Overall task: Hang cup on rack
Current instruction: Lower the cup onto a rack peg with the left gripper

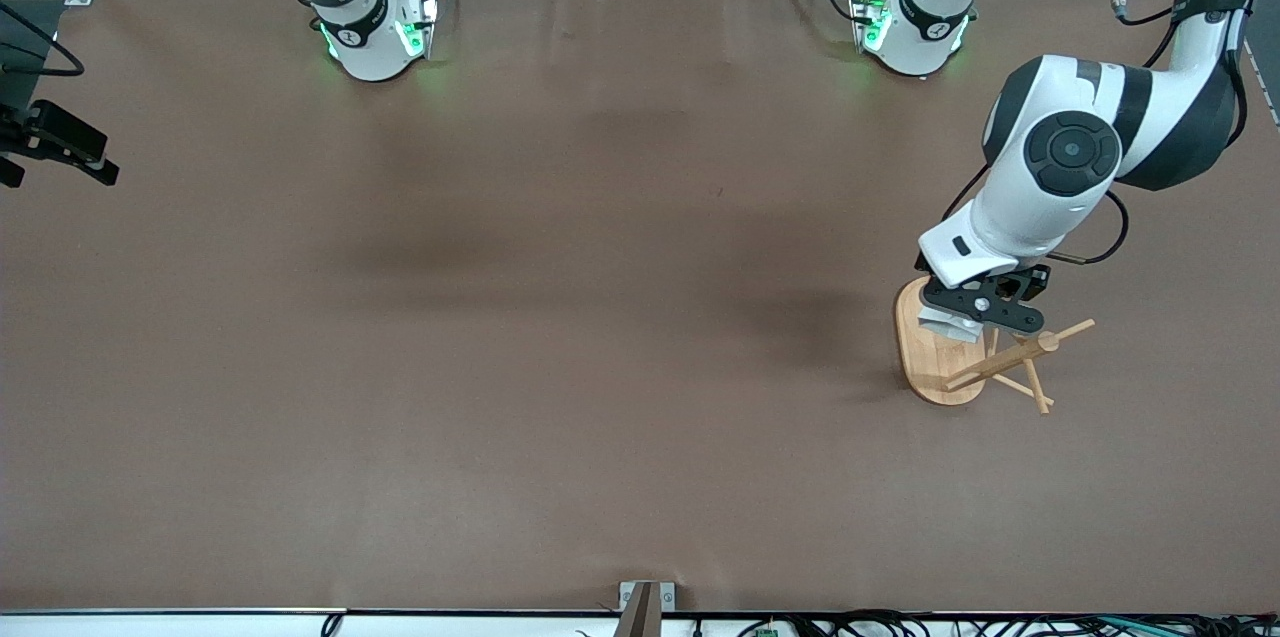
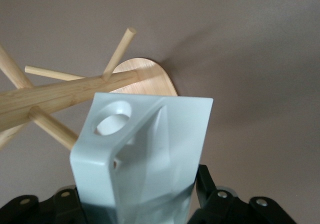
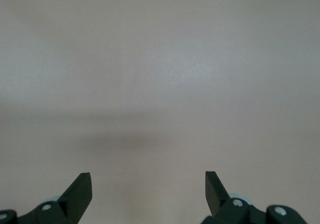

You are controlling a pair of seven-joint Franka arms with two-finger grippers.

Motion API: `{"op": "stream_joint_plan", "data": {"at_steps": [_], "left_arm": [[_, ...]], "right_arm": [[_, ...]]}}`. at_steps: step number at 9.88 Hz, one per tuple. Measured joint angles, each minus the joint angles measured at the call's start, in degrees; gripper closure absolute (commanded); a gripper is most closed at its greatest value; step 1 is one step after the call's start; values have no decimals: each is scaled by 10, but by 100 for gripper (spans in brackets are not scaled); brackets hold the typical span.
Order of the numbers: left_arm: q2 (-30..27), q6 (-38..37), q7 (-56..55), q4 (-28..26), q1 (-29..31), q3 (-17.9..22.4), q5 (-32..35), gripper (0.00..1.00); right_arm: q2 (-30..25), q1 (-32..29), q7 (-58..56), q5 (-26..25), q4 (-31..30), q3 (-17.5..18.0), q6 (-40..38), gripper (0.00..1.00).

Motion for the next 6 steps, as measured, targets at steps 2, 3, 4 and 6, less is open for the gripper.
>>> {"op": "stream_joint_plan", "data": {"at_steps": [2,3,4,6], "left_arm": [[2,13,2,-3,7,0,0,83],[5,19,2,-4,8,0,0,81],[10,25,2,-4,10,0,0,79],[15,31,2,-4,17,0,0,72]], "right_arm": [[0,0,0,0,0,0,1,0],[0,0,0,2,0,0,2,0],[0,0,0,6,0,0,2,0],[0,0,0,10,0,0,2,0]]}}
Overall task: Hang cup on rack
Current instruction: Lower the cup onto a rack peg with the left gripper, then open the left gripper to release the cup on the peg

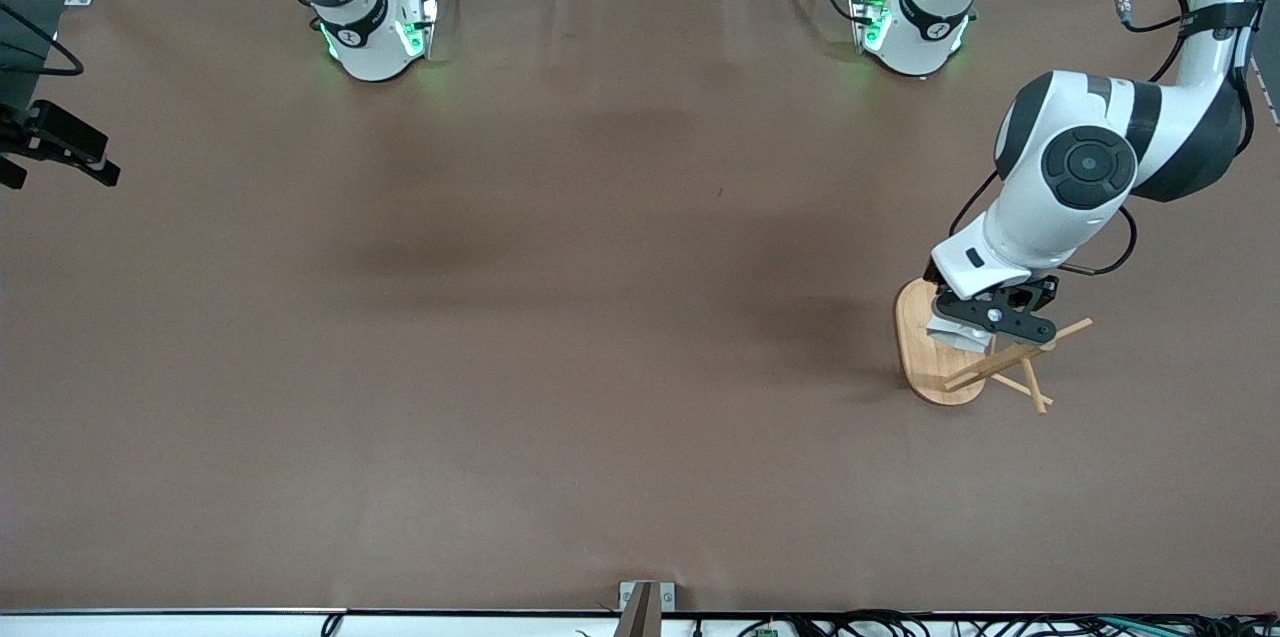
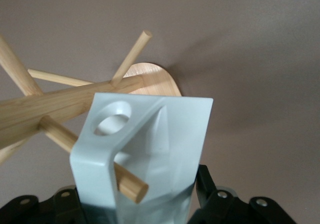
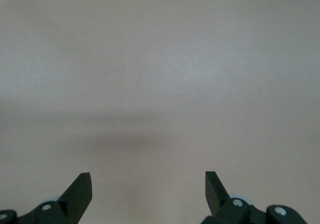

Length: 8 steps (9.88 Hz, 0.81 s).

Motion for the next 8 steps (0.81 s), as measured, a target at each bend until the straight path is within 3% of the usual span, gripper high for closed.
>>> {"op": "stream_joint_plan", "data": {"at_steps": [1,2,3,8], "left_arm": [[2,2,0,0,4,0,0,59],[4,3,2,0,6,0,0,19],[4,4,9,0,6,0,0,0],[4,5,20,3,6,-1,0,0]], "right_arm": [[0,0,0,0,0,0,0,1],[0,0,0,2,0,0,0,0],[0,0,0,4,0,0,0,1],[0,0,0,5,0,0,0,0]]}}
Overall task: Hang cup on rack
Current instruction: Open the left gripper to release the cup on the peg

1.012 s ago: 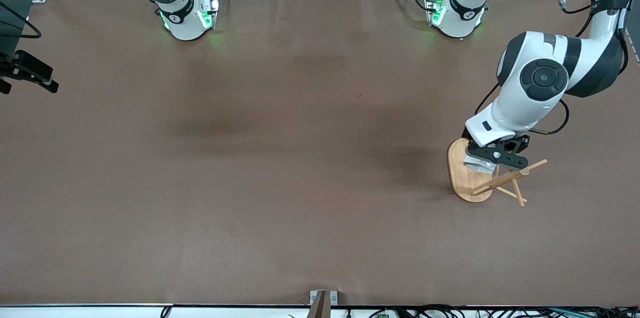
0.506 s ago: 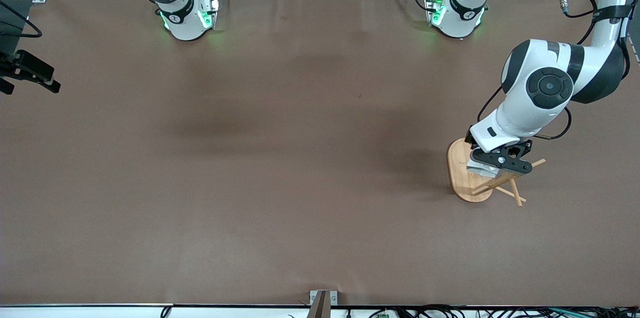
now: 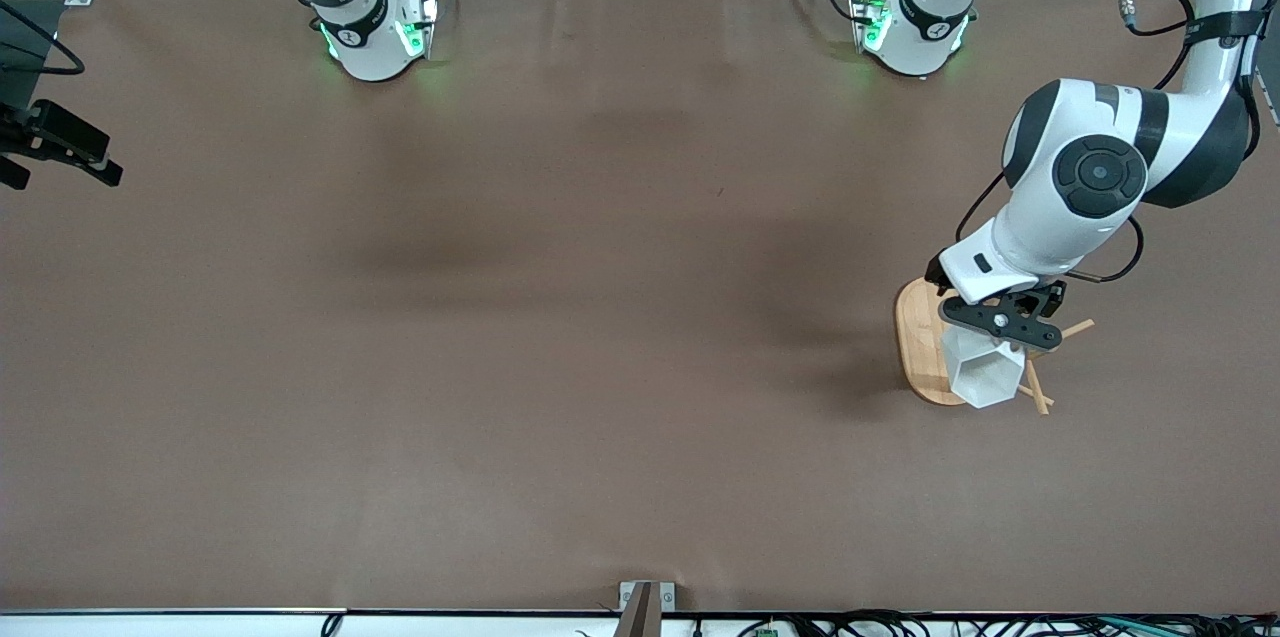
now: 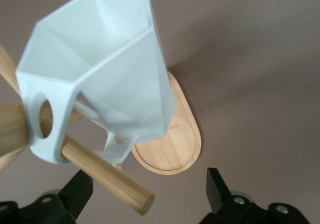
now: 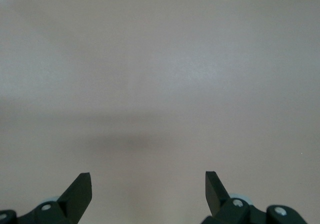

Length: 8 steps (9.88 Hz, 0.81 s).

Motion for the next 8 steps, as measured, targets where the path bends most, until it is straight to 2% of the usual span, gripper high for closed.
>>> {"op": "stream_joint_plan", "data": {"at_steps": [5,8], "left_arm": [[-5,-1,-18,24,-4,-4,-6,0],[-15,-44,-43,83,-2,-3,-21,0]], "right_arm": [[0,0,0,1,0,0,0,1],[0,0,0,2,0,0,0,0]]}}
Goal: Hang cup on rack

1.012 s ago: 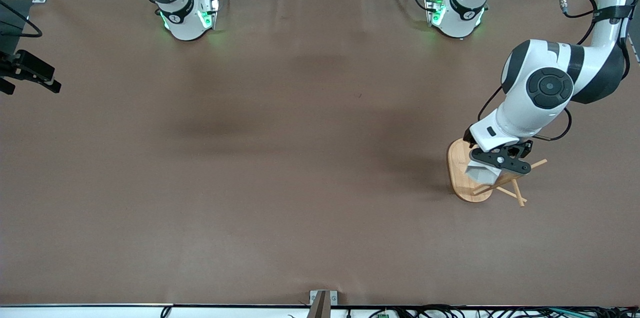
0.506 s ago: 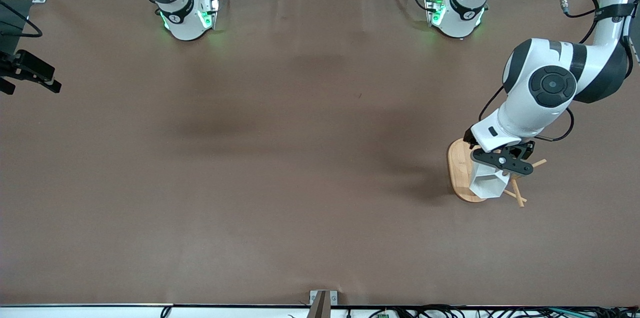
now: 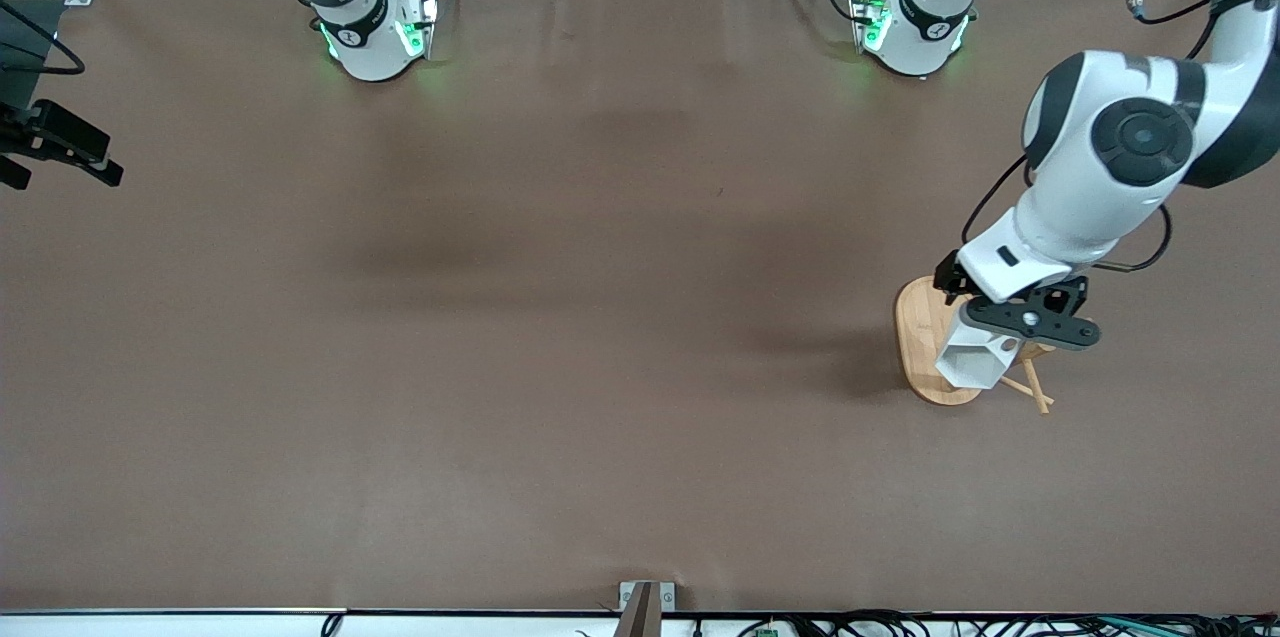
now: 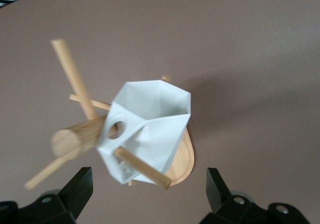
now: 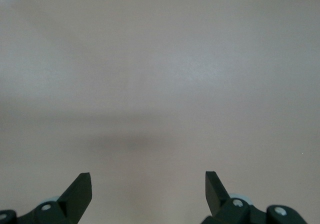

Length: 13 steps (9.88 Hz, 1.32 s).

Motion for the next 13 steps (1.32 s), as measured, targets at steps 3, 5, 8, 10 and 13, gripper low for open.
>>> {"op": "stream_joint_plan", "data": {"at_steps": [3,5,8,10,13], "left_arm": [[-3,-85,0,98,7,6,-2,0],[-5,-115,0,155,12,7,-3,0],[-29,-211,0,210,22,20,-48,0],[-68,-254,0,207,12,71,-113,0],[-114,-294,1,164,-18,124,-139,0]], "right_arm": [[0,0,0,0,0,0,0,0],[0,0,0,0,0,0,0,0],[0,0,0,1,0,0,0,0],[0,0,0,1,0,0,0,0],[0,0,0,1,0,0,0,0]]}}
